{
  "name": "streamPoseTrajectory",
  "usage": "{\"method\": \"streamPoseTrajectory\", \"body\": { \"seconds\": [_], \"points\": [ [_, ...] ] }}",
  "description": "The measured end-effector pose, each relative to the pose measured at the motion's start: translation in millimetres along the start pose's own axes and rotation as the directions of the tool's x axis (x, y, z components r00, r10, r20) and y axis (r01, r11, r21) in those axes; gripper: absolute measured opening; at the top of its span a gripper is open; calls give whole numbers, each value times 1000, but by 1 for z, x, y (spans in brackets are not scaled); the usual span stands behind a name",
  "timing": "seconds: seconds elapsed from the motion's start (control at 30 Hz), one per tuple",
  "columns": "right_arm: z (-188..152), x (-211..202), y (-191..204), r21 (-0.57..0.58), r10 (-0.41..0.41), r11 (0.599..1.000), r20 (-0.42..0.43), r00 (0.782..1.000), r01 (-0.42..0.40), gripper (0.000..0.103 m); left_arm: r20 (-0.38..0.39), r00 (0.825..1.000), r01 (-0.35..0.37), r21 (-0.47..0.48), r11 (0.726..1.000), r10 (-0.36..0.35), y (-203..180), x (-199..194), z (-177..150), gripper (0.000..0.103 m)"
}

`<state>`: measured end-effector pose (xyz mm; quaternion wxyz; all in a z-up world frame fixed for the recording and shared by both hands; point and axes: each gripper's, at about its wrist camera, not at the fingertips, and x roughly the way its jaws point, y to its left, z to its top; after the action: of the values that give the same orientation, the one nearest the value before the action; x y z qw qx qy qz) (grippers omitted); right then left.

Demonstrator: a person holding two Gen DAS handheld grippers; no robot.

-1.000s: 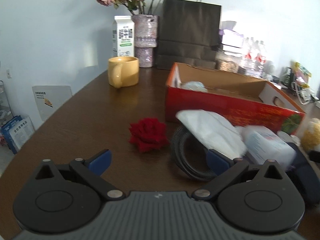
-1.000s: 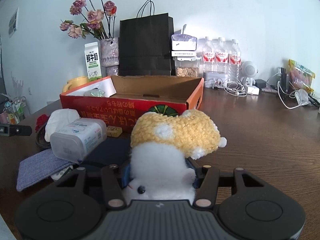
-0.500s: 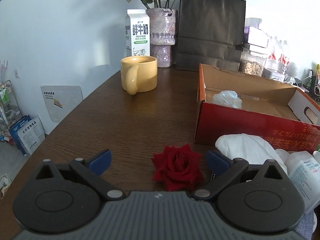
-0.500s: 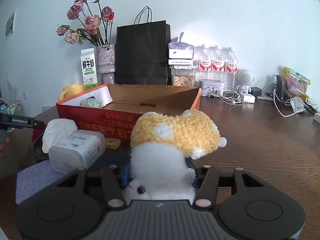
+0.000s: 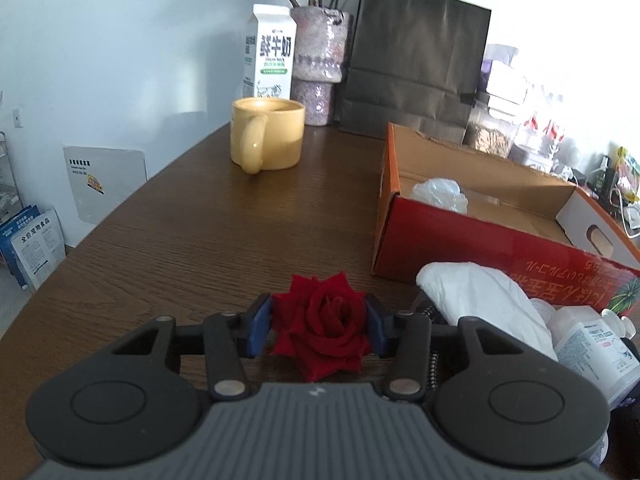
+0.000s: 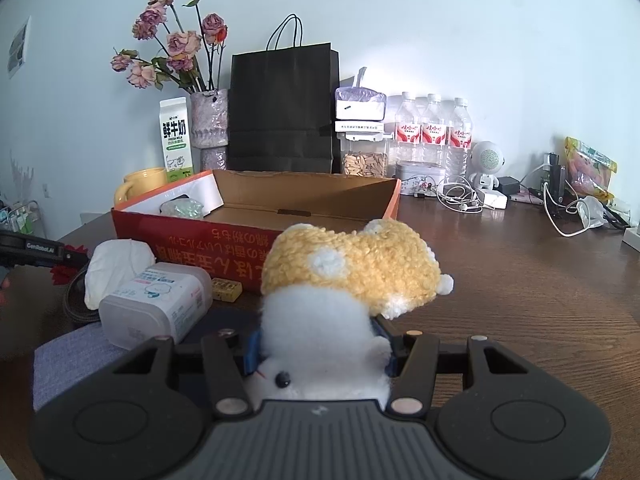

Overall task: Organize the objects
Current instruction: 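Close the left gripper on the red rose, then lower the rose into the box and open the left gripper while the right releases the sheep inside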

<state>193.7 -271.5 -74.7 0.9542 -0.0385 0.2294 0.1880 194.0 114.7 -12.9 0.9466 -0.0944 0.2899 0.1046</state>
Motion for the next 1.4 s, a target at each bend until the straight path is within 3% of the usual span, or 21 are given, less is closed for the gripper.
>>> {"method": "streamPoseTrajectory", "body": {
  "seconds": [0.3, 0.67, 1.07, 1.4],
  "points": [
    [8, -12, 2, -18, -2, 1000, 46, 999, 2, 52, 104, 994, 19, 2, 1000, -19, -5, -32, 12, 48],
    [38, -3, 16, -70, 47, 997, 108, 993, -39, 52, 197, 972, 117, 75, 990, -130, -51, -50, 38, 48],
    [92, 46, 39, -118, 118, 988, 166, 979, -100, 52, 226, 949, 189, 150, 971, -220, -123, -24, 66, 49],
    [119, 107, 37, -89, 104, 992, 126, 987, -93, 52, 211, 954, 177, 172, 969, -212, -153, 18, 86, 49]
  ]
}}
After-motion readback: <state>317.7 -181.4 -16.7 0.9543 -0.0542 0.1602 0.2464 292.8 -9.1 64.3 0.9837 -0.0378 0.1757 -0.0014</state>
